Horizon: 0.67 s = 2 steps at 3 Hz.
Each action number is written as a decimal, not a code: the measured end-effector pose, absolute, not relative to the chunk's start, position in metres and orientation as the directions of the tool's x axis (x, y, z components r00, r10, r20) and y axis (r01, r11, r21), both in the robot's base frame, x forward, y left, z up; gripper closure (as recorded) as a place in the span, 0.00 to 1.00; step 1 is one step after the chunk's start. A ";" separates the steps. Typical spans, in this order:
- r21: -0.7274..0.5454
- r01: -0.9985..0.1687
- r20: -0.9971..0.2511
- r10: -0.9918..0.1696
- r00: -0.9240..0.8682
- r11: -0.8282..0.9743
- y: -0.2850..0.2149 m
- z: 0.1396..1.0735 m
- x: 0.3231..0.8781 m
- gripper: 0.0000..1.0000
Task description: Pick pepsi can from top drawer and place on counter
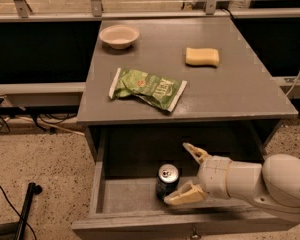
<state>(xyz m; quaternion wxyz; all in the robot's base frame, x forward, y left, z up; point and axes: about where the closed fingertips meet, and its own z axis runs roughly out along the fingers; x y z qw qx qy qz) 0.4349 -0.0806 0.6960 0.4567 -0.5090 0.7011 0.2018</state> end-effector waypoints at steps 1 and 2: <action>-0.174 -0.898 -0.856 -0.513 -0.065 0.404 -0.074 0.693 0.441 0.08; -0.156 -0.904 -0.866 -0.494 -0.069 0.398 -0.066 0.690 0.443 0.08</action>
Offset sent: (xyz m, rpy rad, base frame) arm 0.0109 0.0193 -0.0107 0.0700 0.0229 0.0146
